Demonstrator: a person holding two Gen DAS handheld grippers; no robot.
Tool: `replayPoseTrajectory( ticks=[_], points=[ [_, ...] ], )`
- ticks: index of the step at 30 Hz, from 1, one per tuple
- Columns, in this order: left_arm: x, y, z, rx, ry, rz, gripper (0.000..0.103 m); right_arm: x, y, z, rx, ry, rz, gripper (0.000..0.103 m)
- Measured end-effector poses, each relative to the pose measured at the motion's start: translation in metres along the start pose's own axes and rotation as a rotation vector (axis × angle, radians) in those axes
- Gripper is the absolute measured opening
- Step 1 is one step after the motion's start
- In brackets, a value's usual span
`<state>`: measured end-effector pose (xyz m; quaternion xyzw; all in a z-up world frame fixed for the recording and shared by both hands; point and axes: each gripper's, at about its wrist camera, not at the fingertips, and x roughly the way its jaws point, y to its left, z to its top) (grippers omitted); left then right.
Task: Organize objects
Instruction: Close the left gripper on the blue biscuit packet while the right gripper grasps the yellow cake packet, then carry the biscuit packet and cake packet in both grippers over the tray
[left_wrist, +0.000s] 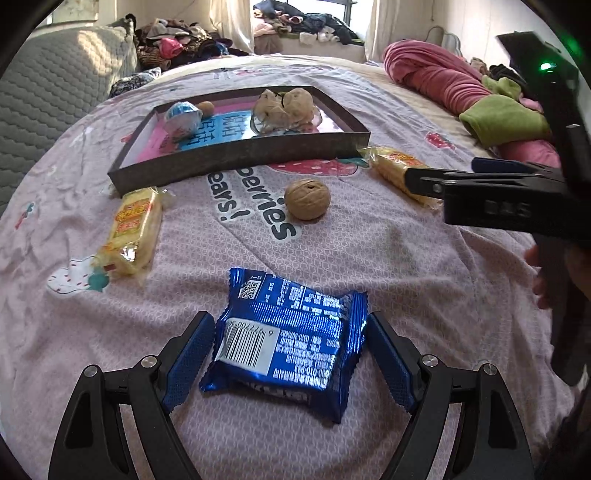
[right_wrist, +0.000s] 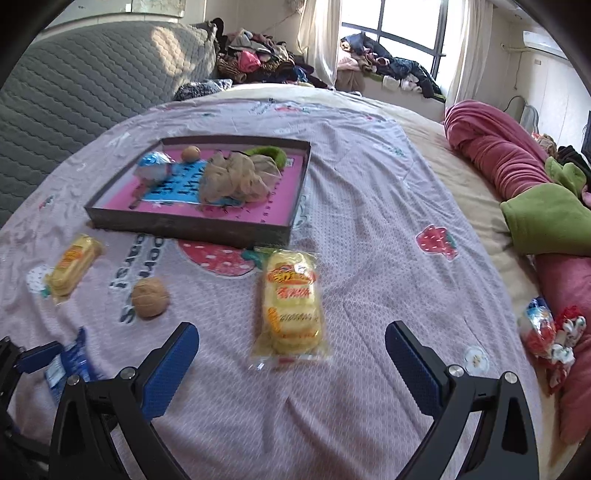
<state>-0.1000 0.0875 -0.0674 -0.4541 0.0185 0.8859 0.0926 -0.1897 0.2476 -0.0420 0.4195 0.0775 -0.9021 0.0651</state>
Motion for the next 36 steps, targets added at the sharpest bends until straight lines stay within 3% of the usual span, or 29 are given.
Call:
replayPoseTrajectory(
  ticks=[5,9,13,15,20,26,36],
  points=[
    [0.007,0.002,0.003,-0.012,0.005,-0.018,0.085,0.029,-0.004,0.006,0.008,0.038,0.011,0.101],
    [0.008,0.001,0.003,-0.004,0.001,-0.015,0.084,0.045,-0.004,0.007,0.011,0.073,0.035,0.083],
    [0.010,0.002,0.004,-0.003,0.003,-0.023,0.084,0.053,-0.005,0.008,0.030,0.083,0.066,0.076],
    [0.010,0.001,0.004,-0.001,0.003,-0.030,0.080,0.054,-0.003,0.009,0.031,0.079,0.076,0.062],
    [0.008,0.002,0.004,-0.001,0.006,-0.046,0.076,0.052,0.001,0.010,0.028,0.085,0.114,0.043],
    [0.001,0.006,0.004,-0.024,0.001,-0.088,0.064,0.035,0.002,-0.001,0.046,0.066,0.148,0.041],
    [-0.010,0.006,0.001,-0.029,0.005,-0.081,0.060,-0.011,0.012,-0.018,0.046,0.022,0.178,0.041]
  ],
)
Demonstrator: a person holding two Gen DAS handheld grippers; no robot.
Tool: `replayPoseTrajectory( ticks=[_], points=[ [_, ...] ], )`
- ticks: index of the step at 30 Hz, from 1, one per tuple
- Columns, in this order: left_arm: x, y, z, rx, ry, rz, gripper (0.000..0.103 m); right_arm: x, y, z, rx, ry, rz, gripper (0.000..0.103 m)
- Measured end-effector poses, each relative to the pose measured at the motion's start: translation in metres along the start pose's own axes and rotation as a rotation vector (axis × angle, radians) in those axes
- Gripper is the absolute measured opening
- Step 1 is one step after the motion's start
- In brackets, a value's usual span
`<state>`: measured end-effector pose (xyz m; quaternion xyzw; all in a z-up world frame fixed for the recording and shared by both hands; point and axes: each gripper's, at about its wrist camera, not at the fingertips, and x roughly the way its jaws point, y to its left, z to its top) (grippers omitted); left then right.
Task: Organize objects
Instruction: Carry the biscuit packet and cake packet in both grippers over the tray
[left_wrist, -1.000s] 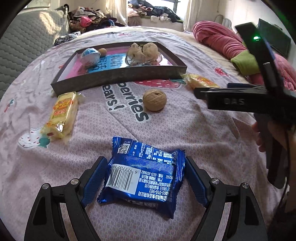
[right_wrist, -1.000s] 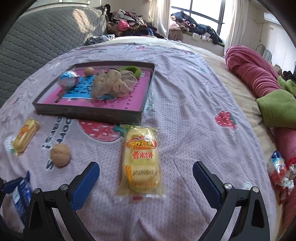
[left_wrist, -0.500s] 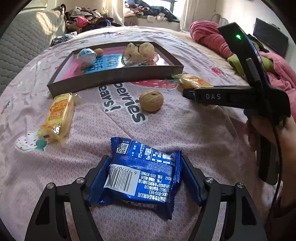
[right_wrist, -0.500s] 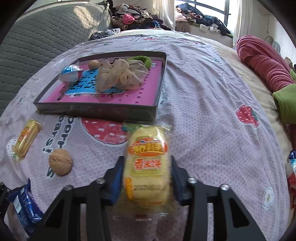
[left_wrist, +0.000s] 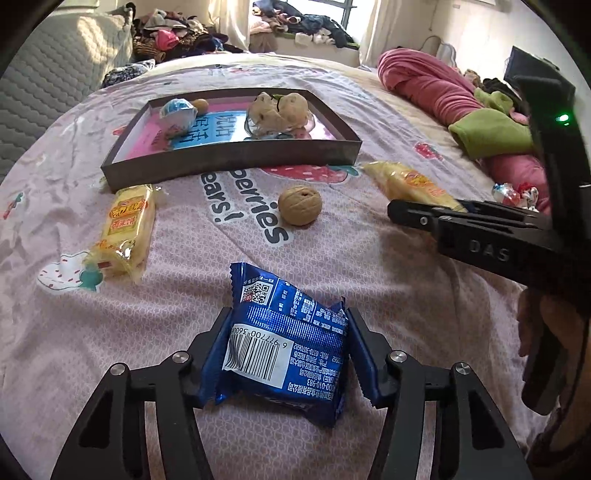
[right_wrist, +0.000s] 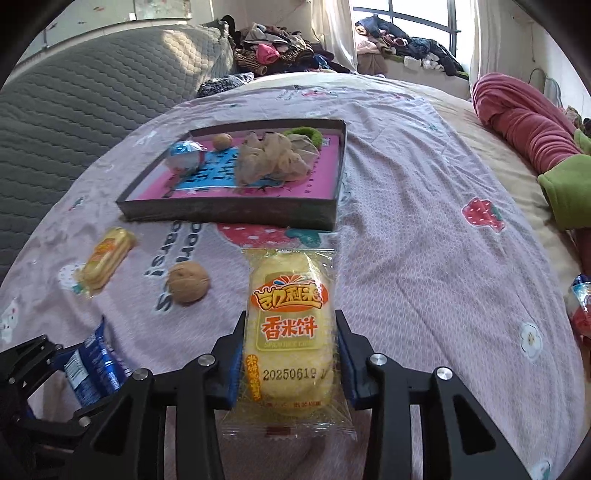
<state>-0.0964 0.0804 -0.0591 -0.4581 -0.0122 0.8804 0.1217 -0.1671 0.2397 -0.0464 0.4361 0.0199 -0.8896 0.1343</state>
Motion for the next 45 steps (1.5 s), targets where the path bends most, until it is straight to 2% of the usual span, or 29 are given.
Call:
replayPoseTrajectory(
  ticks=[9,12,21,33,45],
  points=[
    [-0.019,0.010,-0.005,-0.026,-0.024,-0.002,0.058,-0.031,0.013,-0.001,-0.001,-0.051,0.017,0.041],
    [-0.018,0.010,-0.005,-0.009,-0.011,0.022,0.058,-0.038,0.018,0.001,-0.009,-0.062,0.016,0.041],
    [-0.019,0.019,-0.010,-0.022,-0.008,-0.006,0.058,-0.052,0.025,0.007,-0.016,-0.092,0.017,0.041],
    [-0.051,0.033,0.021,-0.029,-0.086,0.007,0.058,-0.071,0.050,0.022,-0.071,-0.134,0.029,0.041],
    [-0.099,0.044,0.071,-0.024,-0.191,0.039,0.058,-0.101,0.073,0.055,-0.105,-0.206,0.033,0.041]
  ],
)
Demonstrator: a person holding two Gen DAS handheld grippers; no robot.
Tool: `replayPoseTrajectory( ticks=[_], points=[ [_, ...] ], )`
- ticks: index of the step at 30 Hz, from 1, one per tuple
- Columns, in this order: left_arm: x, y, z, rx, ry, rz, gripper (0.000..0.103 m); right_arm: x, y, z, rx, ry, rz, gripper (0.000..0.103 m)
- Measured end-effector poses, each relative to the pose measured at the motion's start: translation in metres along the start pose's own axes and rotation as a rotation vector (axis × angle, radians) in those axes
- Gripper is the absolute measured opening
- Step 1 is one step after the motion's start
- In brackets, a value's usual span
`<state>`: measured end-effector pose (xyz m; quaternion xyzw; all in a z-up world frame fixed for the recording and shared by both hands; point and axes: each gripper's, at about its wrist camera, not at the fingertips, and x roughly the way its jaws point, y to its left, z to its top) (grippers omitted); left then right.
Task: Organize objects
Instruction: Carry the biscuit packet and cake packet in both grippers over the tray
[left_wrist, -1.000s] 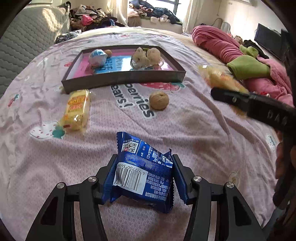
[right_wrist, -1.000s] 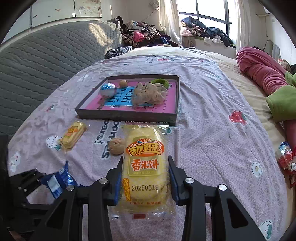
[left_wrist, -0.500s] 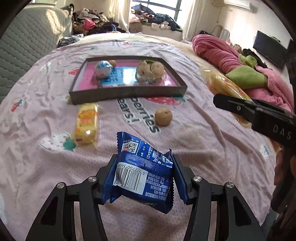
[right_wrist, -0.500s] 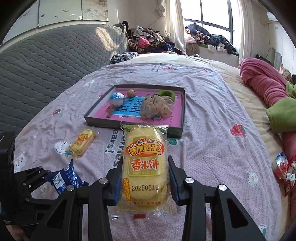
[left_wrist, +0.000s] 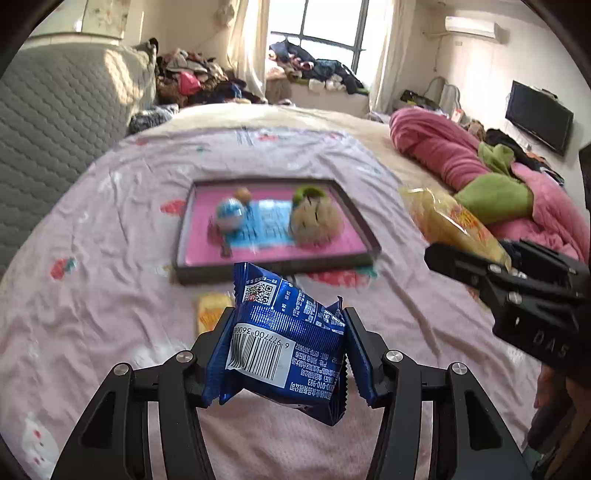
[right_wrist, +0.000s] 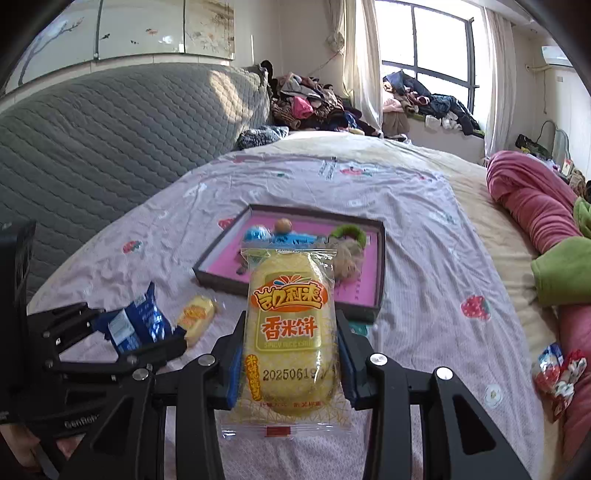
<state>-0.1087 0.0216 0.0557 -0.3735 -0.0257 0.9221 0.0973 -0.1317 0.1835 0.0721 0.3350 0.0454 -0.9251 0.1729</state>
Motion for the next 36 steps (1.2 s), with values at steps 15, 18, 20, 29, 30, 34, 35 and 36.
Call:
replayPoseTrajectory(
  ticks=[15,18,20,29,30,34,35,36],
  points=[
    [-0.025,0.007,0.074,0.029,-0.106,0.026,0.058,-0.016,0.006,0.057,-0.030,-0.092,-0.003,0.041],
    [-0.024,0.009,0.085,0.034,-0.119,0.033,0.058,-0.013,0.005,0.068,-0.029,-0.107,-0.004,0.041],
    [-0.021,0.011,0.093,0.035,-0.127,0.039,0.058,-0.009,0.004,0.074,-0.031,-0.108,-0.004,0.041],
    [0.003,0.027,0.127,0.023,-0.141,0.061,0.058,0.015,-0.001,0.098,-0.029,-0.120,0.003,0.041],
    [0.006,0.028,0.130,0.023,-0.141,0.065,0.058,0.016,-0.002,0.100,-0.029,-0.121,0.002,0.041],
    [0.020,0.034,0.148,0.027,-0.143,0.079,0.058,0.024,-0.006,0.113,-0.023,-0.136,-0.001,0.041],
    [0.023,0.035,0.153,0.029,-0.146,0.082,0.058,0.026,-0.007,0.116,-0.022,-0.141,-0.003,0.041],
    [0.025,0.036,0.157,0.030,-0.150,0.084,0.058,0.027,-0.009,0.120,-0.019,-0.148,-0.005,0.041]
  ],
)
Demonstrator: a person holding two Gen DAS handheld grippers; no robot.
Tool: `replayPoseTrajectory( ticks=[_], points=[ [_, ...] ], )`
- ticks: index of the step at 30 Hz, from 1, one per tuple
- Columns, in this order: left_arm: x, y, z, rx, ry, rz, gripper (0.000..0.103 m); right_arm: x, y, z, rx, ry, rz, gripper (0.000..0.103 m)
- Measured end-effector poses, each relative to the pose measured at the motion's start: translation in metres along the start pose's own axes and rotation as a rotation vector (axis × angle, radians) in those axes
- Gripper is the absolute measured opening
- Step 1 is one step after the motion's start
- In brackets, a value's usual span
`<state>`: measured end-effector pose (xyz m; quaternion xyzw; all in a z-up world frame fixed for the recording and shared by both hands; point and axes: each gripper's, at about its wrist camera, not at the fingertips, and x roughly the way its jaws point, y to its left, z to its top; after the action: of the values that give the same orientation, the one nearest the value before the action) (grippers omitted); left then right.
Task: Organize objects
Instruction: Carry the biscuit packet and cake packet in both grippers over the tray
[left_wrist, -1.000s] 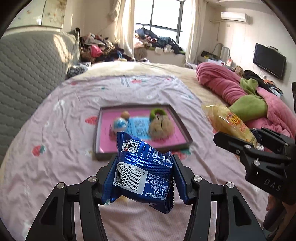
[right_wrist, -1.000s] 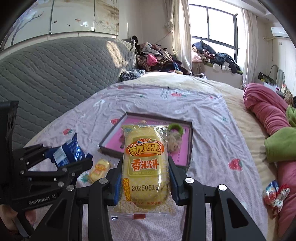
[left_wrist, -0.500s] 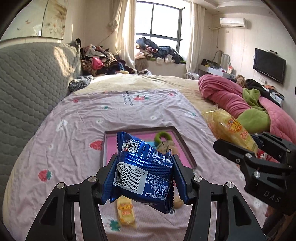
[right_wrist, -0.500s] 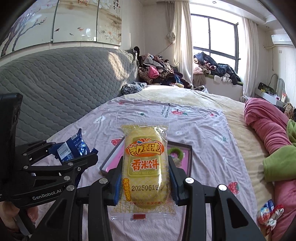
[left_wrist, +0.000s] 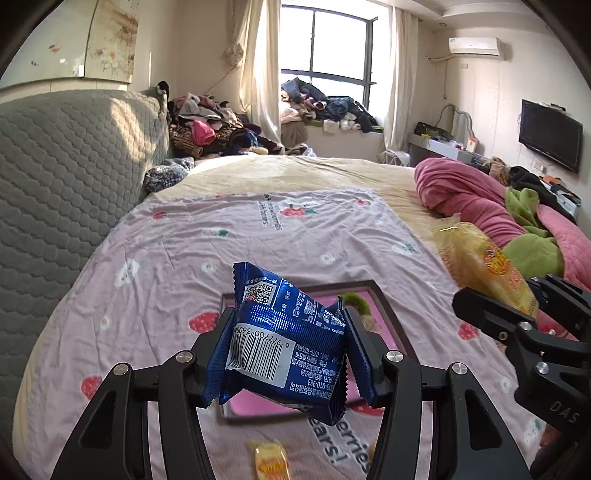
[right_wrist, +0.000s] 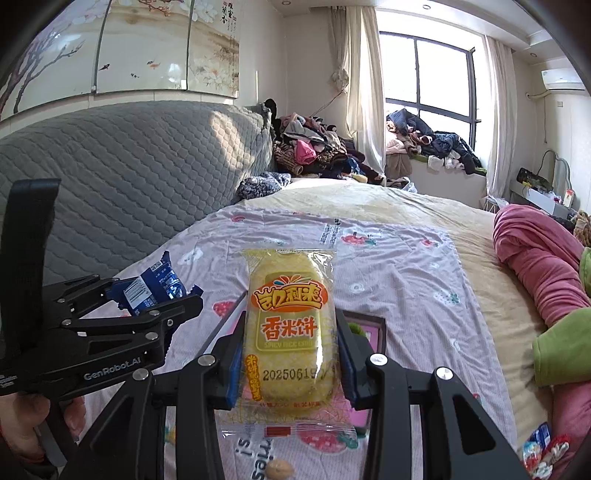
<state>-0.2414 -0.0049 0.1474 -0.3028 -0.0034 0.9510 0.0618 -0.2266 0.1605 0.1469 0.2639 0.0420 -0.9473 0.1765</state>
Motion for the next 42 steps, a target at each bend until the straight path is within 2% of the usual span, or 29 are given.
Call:
replayPoseTrajectory(
  ticks=[7,14,28,34,42],
  points=[
    [0.028,0.011,0.022,-0.009,-0.026,0.021,0.058,0.016,-0.010,0.017,0.029,-0.051,0.000,0.041],
    [0.060,0.021,0.020,-0.019,-0.036,0.036,0.058,0.042,-0.028,0.011,0.070,-0.077,-0.009,0.041],
    [0.117,0.036,-0.037,-0.045,0.009,0.054,0.058,0.107,-0.043,-0.053,0.123,-0.001,-0.010,0.041],
    [0.136,0.039,-0.060,-0.054,0.040,0.051,0.058,0.118,-0.043,-0.065,0.110,0.017,-0.005,0.041],
    [0.140,0.031,-0.075,-0.041,0.052,0.046,0.058,0.121,-0.046,-0.069,0.113,0.026,0.002,0.041]
  ],
)
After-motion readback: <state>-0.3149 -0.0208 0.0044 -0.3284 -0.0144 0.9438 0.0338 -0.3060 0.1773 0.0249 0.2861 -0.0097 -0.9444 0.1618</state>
